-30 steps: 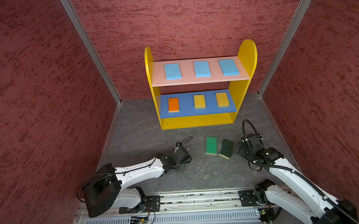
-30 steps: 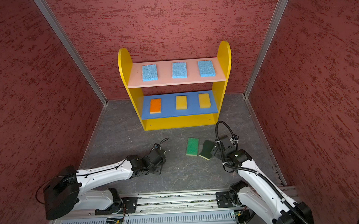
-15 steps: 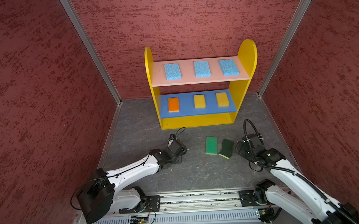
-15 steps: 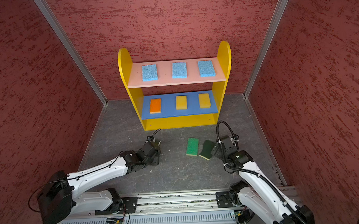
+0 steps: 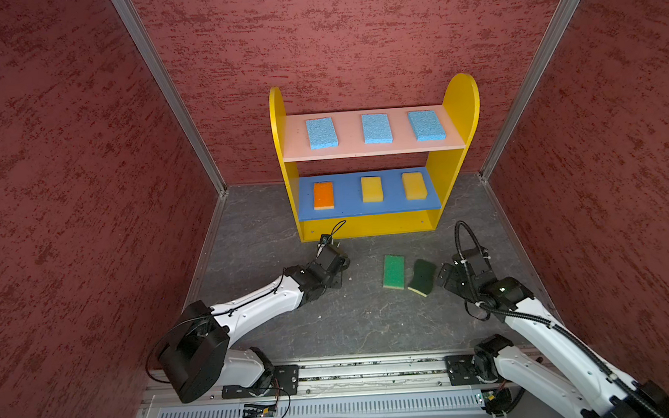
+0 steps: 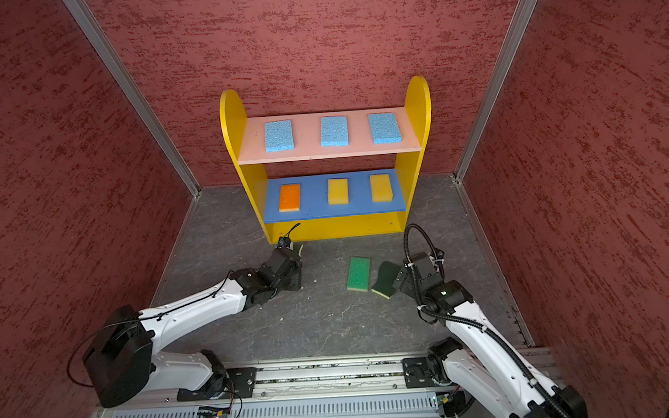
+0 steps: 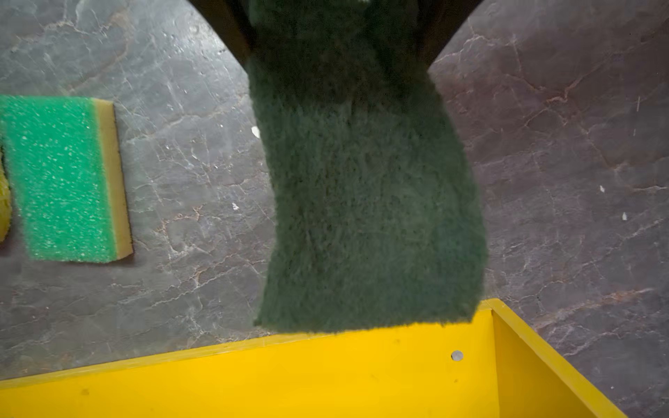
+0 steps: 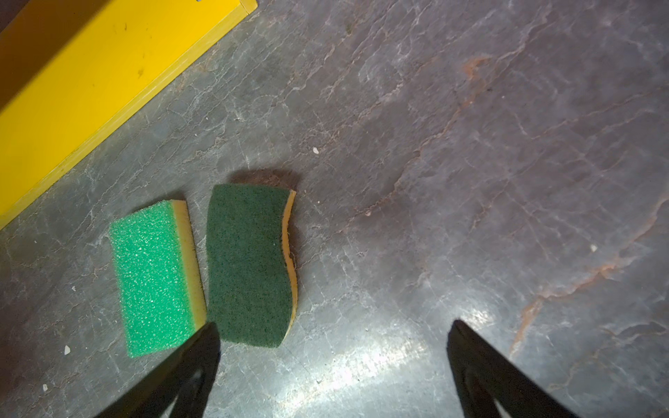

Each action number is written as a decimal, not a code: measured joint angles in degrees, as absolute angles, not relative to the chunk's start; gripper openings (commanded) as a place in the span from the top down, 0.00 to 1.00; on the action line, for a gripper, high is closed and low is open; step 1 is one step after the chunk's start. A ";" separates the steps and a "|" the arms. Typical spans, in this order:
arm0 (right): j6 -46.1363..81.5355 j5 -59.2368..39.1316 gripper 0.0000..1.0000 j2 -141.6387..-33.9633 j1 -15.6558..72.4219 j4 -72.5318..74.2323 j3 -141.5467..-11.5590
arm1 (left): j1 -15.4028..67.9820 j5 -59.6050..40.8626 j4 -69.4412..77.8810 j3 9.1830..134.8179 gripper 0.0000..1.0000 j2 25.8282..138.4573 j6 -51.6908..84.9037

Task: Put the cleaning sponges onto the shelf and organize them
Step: 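Carry the scouring pad with the left gripper toward the blue lower shelf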

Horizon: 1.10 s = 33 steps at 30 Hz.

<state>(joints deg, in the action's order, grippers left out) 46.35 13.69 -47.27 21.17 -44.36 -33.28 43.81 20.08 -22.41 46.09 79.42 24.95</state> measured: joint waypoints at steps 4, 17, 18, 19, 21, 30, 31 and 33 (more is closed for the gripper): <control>45.89 13.69 0.01 -48.01 21.17 -44.31 -33.28 | 41.89 20.03 -20.93 46.85 0.43 81.89 23.20; 44.56 13.76 0.01 -48.93 21.17 -42.22 -33.28 | 36.95 19.75 -15.44 50.43 0.41 88.68 19.25; 44.53 13.78 0.01 -49.06 21.17 -41.85 -33.28 | 36.69 19.70 -15.16 50.59 0.41 88.99 19.16; 44.51 13.80 0.01 -49.28 21.17 -41.43 -33.26 | 36.40 19.70 -14.85 50.70 0.41 89.32 19.03; 44.34 13.96 0.01 -49.80 21.17 -40.91 -33.26 | 35.75 19.73 -14.26 50.94 0.43 90.06 18.76; 42.46 14.11 0.01 -51.86 21.17 -37.26 -33.21 | 34.13 19.53 -11.05 51.66 0.42 92.75 17.23; 42.26 14.11 0.01 -52.03 21.17 -36.86 -33.21 | 34.02 19.44 -10.72 51.96 0.42 93.17 17.04; 41.74 14.11 0.01 -52.45 21.17 -35.99 -33.15 | 33.74 19.40 -10.11 52.64 0.41 93.86 16.58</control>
